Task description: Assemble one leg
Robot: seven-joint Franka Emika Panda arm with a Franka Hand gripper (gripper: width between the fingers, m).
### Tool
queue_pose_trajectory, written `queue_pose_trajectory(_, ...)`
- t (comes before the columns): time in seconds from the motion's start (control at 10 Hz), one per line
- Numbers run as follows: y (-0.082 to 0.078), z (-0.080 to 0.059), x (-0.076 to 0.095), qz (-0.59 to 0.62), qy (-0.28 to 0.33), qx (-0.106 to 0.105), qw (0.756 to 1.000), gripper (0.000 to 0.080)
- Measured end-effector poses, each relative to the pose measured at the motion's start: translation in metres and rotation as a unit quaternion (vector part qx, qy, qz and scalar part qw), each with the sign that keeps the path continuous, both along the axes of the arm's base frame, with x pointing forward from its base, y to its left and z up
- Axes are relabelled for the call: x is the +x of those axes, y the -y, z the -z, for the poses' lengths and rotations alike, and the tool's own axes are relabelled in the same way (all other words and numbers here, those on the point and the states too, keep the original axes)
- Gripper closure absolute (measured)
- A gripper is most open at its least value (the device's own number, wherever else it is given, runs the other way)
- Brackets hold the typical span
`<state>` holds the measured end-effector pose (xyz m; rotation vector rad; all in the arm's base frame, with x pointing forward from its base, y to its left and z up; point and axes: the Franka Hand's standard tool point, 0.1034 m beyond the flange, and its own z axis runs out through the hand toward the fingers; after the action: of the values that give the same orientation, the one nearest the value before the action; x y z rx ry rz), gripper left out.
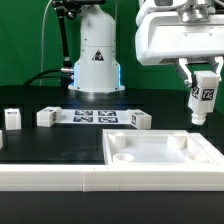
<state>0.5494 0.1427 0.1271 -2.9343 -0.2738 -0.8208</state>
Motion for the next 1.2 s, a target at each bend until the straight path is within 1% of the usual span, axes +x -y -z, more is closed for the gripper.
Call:
queue_pose_trajectory(0.3, 0.001, 0.001, 0.000, 0.000, -0.001, 0.000, 1.000, 0.0507)
queue_pose_trajectory(0.4, 0.008, 0.004, 0.005, -0.006, 0.003, -0.009, 1.000, 0.0507)
queue_pose_trajectory(0.5, 0.019, 0.006, 0.020, -0.002, 0.007, -0.012, 1.000, 0.0507)
queue_pose_trajectory(0.6, 0.021, 0.003, 0.035, -0.001, 0.013, -0.011, 1.000, 0.0507)
queue_pose_trajectory(0.7, 0.023, 0.003, 0.046, 0.004, 0.019, -0.008, 1.000, 0.0507)
queue_pose_trajectory(0.8, 0.026, 0.006, 0.055, 0.009, 0.021, -0.007, 1.000, 0.0507)
queue_pose_trajectory(0.9, 0.029, 0.009, 0.061, 0.012, 0.020, -0.006, 1.000, 0.0507)
queue_pose_trajectory(1.0, 0.027, 0.013, 0.066, 0.012, 0.019, -0.005, 1.000, 0.0507)
queue_pose_trajectory(1.2, 0.027, 0.025, 0.068, 0.013, 0.014, -0.005, 1.000, 0.0507)
